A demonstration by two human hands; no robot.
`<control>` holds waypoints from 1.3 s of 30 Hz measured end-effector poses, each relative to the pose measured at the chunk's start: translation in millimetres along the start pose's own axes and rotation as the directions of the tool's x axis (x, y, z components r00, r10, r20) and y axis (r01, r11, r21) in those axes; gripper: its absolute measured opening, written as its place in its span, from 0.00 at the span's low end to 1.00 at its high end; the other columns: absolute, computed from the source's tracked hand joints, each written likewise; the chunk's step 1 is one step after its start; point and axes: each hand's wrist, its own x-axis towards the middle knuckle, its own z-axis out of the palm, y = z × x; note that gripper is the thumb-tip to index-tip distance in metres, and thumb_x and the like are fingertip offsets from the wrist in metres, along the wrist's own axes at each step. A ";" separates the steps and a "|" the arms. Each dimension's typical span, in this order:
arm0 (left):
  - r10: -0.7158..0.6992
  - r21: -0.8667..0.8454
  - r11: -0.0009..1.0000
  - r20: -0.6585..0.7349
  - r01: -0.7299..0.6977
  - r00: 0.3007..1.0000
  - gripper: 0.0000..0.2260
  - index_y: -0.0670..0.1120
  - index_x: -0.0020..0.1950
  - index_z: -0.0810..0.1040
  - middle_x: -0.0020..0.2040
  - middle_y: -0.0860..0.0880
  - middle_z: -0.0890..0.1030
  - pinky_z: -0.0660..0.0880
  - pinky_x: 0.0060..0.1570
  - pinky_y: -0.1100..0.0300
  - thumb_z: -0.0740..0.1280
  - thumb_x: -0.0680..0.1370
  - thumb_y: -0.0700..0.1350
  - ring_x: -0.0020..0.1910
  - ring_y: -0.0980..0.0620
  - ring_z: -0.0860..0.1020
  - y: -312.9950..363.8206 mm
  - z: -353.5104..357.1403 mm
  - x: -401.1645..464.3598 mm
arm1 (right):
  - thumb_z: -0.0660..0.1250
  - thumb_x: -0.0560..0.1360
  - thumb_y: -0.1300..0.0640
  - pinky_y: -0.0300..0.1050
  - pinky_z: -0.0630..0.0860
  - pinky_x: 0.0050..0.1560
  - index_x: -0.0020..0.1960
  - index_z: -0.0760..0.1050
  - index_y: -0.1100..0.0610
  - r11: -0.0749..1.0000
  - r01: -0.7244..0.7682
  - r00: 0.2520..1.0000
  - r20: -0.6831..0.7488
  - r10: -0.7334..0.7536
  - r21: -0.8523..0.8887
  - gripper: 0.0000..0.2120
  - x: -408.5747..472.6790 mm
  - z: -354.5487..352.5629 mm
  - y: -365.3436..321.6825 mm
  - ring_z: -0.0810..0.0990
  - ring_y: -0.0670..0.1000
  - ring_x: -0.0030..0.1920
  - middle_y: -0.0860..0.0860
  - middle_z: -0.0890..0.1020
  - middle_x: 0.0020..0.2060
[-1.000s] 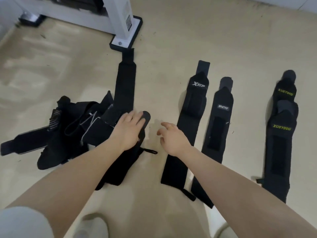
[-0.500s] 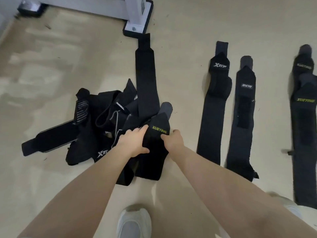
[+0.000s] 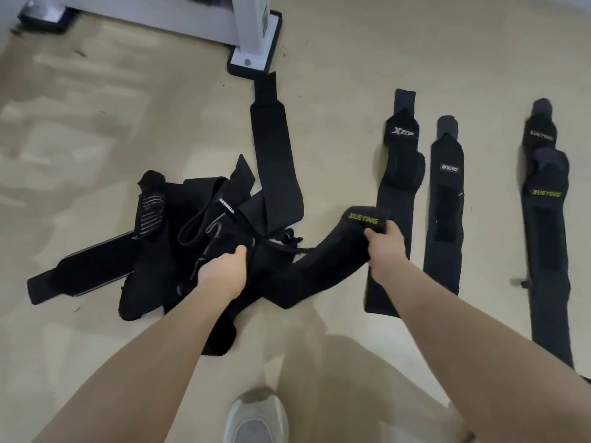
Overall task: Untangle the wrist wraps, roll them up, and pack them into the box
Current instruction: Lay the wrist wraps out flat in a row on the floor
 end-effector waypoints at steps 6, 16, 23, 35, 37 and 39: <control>-0.165 0.113 0.979 -0.049 0.170 0.985 0.17 0.44 0.65 0.62 0.52 0.45 0.78 0.69 0.38 0.56 0.58 0.77 0.36 0.45 0.47 0.76 -19.4 6.5 1.0 | 0.61 0.79 0.61 0.50 0.76 0.55 0.70 0.61 0.61 0.964 0.004 0.997 0.073 0.016 -0.265 0.21 8.2 15.6 5.1 0.74 0.57 0.56 0.56 0.73 0.58; 0.172 -0.676 0.725 -0.008 -0.132 0.985 0.04 0.46 0.50 0.77 0.45 0.48 0.82 0.75 0.47 0.59 0.66 0.78 0.44 0.46 0.50 0.80 -28.7 -12.7 -14.9 | 0.62 0.74 0.42 0.54 0.56 0.72 0.72 0.65 0.56 0.029 0.898 0.423 0.839 -0.342 -0.440 0.31 -44.1 64.5 46.8 0.64 0.57 0.71 0.55 0.67 0.70; 0.110 -0.894 0.437 -0.053 -0.096 0.993 0.05 0.47 0.49 0.80 0.45 0.48 0.83 0.78 0.48 0.57 0.65 0.79 0.44 0.45 0.50 0.82 -35.2 -21.9 -37.7 | 0.67 0.75 0.52 0.45 0.72 0.55 0.64 0.68 0.56 0.206 0.851 0.521 0.824 -0.222 -0.482 0.20 -60.2 77.0 27.8 0.75 0.54 0.56 0.53 0.76 0.57; -0.190 -0.999 0.022 -0.033 -0.030 0.981 0.08 0.47 0.39 0.80 0.38 0.49 0.81 0.75 0.44 0.56 0.65 0.77 0.42 0.41 0.49 0.79 -60.7 -39.1 -52.9 | 0.57 0.75 0.66 0.51 0.65 0.58 0.59 0.70 0.60 0.325 0.389 0.836 0.182 -0.518 -0.862 0.13 -40.0 53.2 20.7 0.73 0.61 0.57 0.58 0.76 0.55; -0.205 -0.998 -0.065 0.008 -0.005 0.979 0.07 0.47 0.40 0.78 0.39 0.49 0.79 0.72 0.38 0.59 0.65 0.77 0.42 0.38 0.51 0.78 -56.2 -42.5 -53.4 | 0.62 0.73 0.63 0.50 0.64 0.58 0.59 0.73 0.61 0.170 0.687 0.578 0.390 -0.717 -0.706 0.15 -58.8 68.0 25.0 0.74 0.61 0.56 0.59 0.76 0.56; -0.201 -0.982 -0.187 0.052 0.014 0.978 0.06 0.45 0.42 0.77 0.36 0.49 0.77 0.71 0.33 0.61 0.64 0.78 0.41 0.32 0.53 0.76 -53.6 -45.0 -55.3 | 0.62 0.75 0.57 0.48 0.68 0.56 0.56 0.75 0.60 0.237 0.869 0.472 0.585 -0.660 -0.434 0.12 -84.7 89.9 31.9 0.76 0.56 0.52 0.56 0.78 0.52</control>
